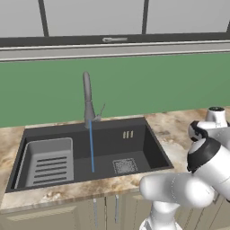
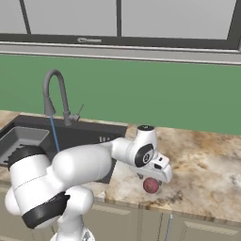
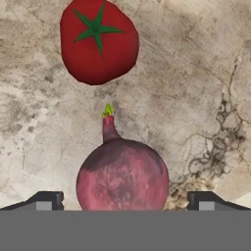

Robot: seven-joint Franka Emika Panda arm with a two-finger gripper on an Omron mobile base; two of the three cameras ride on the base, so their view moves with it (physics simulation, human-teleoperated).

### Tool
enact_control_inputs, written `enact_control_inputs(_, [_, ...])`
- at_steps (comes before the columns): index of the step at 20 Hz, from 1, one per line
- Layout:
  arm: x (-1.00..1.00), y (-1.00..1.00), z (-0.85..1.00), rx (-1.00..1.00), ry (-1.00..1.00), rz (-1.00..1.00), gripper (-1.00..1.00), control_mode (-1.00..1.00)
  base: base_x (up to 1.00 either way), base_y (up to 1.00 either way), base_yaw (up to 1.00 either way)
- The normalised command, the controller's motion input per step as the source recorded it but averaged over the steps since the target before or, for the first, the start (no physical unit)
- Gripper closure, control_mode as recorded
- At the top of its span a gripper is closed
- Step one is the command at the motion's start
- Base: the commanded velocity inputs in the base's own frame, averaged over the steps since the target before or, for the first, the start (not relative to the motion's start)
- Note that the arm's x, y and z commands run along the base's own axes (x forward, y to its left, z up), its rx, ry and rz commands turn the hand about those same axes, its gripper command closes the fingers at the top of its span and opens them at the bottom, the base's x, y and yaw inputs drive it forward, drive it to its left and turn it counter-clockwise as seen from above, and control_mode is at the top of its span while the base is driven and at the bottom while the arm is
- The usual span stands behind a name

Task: Turn on the sink faucet. Then move the onion from the counter to the sink. Turn off the sink. Move the vegetable from the sink to the pot next to the stove. Finally move the pot to the front left burner.

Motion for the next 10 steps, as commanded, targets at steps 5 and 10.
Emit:
enact_control_inputs(5, [0.00, 0.00, -0.08, 0.00, 0.00, 0.00, -1.00, -1.00, 0.00, 0.00, 0.00])
enact_control_inputs(10, [-0.01, 0.00, -0.08, 0.00, 0.00, 0.00, -1.00, -1.00, 0.00, 0.00, 0.00])
